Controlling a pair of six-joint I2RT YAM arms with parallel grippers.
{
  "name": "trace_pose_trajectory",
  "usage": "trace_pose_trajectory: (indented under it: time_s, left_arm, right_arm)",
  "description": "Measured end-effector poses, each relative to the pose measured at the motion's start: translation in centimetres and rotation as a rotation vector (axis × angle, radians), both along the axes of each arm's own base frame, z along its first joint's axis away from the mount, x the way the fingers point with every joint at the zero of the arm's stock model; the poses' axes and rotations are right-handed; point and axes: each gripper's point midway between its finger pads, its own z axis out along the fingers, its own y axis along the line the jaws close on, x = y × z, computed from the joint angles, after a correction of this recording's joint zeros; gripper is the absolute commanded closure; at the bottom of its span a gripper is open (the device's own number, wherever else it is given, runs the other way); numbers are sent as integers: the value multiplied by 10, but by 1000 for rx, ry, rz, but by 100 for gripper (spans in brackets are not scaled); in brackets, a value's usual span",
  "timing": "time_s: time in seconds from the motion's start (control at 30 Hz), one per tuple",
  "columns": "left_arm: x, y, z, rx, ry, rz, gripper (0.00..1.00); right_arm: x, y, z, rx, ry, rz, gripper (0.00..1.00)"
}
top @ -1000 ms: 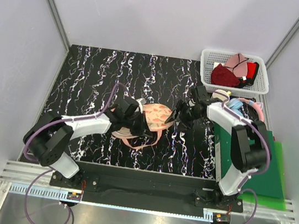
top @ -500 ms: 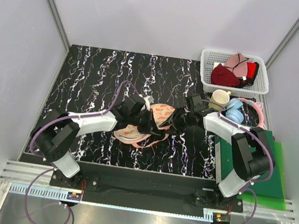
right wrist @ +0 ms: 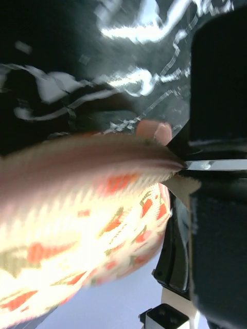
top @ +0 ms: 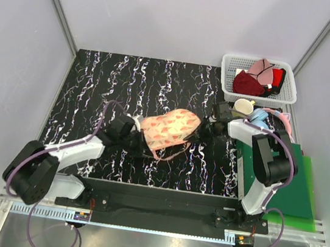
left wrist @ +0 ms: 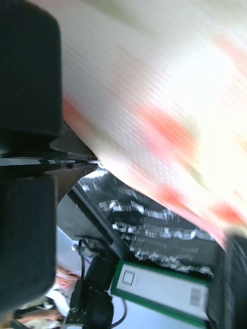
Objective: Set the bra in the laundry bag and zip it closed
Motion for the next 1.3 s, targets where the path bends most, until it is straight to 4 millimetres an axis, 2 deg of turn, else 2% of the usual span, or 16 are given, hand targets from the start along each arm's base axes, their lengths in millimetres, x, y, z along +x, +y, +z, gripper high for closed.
trace_pose_trajectory:
  time_s: [0.1,0.13,0.23,0.27,0.33,0.37,0.43,0.53,0.7,0.77,0.83,1.07,1.23,1.27,1.3]
  left_arm:
    - [-3,28,-4,34,-1,57,100]
    - [-4,31,-3,39,-5,59,100]
    - [-5,31,0,34,-14,49,100]
    - [-6,31,0,33,-13,47,100]
    - [-6,28,0,33,-6,40,100]
    - [-5,26,-1,35,1,36,100]
    - [0,20,2,34,8,33,100]
    - [14,0,12,18,4,15,100]
    - [38,-39,36,-38,-45,-22,100]
    - [42,-50,41,-53,-55,-35,100]
    - [42,-57,42,-60,-54,-50,100]
    - [29,-67,36,-56,-32,-87,100]
    - [23,-73,37,-65,-26,-100,100]
    - [22,-74,36,-68,-27,-102,100]
    - [21,-74,36,-68,-27,-103,100]
  right_arm:
    - [16,-10,-5,-18,-37,43,95]
    - [20,-11,-5,-22,-50,59,89]
    - [31,-8,-1,-35,-88,121,73]
    - [35,-7,1,-39,-101,138,62]
    - [38,-7,7,-53,-118,160,54]
    - [40,-7,10,-60,-129,167,45]
    - [41,-8,14,-76,-138,170,36]
    - [31,-10,24,-96,-128,161,26]
    - [-10,8,52,-34,-155,132,21]
    - [-29,13,55,-6,-145,113,22]
    - [-37,14,52,14,-124,79,26]
    - [-22,19,46,35,-120,5,42]
    - [-13,24,36,44,-103,-22,71]
    - [-12,25,33,43,-97,-24,84]
    - [-12,25,29,40,-89,-26,89]
